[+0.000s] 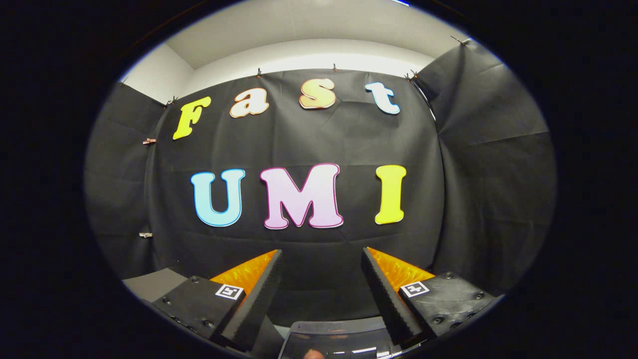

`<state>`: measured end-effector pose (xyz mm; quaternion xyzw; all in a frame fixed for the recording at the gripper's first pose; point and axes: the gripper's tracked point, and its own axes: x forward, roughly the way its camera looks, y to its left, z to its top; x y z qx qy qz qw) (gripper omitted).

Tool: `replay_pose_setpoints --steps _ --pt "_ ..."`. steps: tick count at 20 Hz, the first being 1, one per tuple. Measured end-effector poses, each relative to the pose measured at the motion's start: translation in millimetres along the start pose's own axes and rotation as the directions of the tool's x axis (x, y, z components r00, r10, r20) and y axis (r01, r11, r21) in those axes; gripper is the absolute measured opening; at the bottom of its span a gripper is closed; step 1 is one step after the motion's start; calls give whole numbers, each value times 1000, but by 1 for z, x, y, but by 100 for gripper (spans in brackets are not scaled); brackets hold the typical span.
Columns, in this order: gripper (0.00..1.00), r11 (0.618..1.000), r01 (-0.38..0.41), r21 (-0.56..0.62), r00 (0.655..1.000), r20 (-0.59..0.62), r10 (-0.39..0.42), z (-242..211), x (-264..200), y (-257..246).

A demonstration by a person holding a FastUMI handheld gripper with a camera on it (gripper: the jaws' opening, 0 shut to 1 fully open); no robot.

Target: Put the clothes into the washing machine and then close the washing machine lid.

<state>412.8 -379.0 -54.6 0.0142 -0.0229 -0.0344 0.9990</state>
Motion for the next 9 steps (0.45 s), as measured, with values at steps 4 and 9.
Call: replay_pose_setpoints --steps 4,9 --pt "99 1000 -7 3 1000 13 7 -1 4 7" --pt "99 1000 -11 2 1000 19 11 -4 6 11"
